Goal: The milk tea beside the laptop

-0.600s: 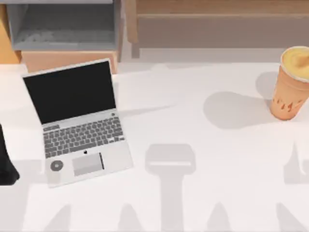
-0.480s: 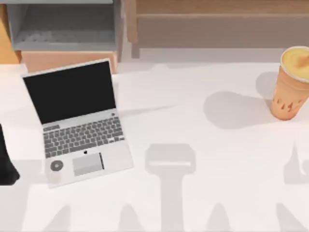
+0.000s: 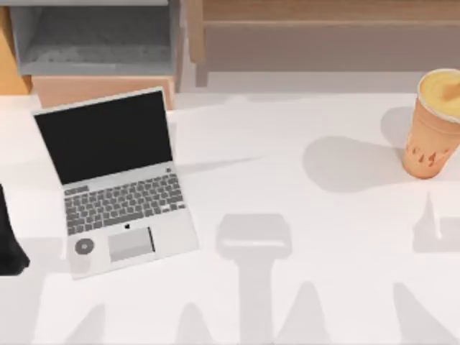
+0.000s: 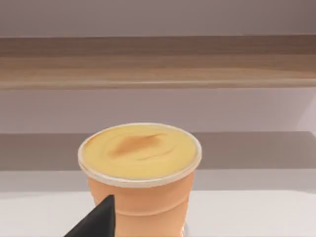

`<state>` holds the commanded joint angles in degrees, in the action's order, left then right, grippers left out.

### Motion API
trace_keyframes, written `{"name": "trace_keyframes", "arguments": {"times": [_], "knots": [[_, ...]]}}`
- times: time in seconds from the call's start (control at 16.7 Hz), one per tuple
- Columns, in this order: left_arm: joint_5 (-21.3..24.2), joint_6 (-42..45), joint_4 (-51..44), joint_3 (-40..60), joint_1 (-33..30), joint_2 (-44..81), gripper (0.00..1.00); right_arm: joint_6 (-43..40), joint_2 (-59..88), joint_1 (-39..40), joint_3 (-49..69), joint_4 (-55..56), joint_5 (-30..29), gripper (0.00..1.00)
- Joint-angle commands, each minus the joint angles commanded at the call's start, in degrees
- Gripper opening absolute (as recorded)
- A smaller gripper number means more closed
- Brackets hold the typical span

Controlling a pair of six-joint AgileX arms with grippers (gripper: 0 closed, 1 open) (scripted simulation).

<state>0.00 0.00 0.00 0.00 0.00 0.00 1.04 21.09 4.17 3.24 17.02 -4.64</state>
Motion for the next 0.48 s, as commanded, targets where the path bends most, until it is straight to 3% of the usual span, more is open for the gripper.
{"name": "trace_keyframes", "arguments": {"times": [0.48], "knots": [[0.0,0.0,0.0,0.0,0.0,0.0,1.00,1.0,35.1,5.1,3.4,24.5,-5.1,1.00]]}}
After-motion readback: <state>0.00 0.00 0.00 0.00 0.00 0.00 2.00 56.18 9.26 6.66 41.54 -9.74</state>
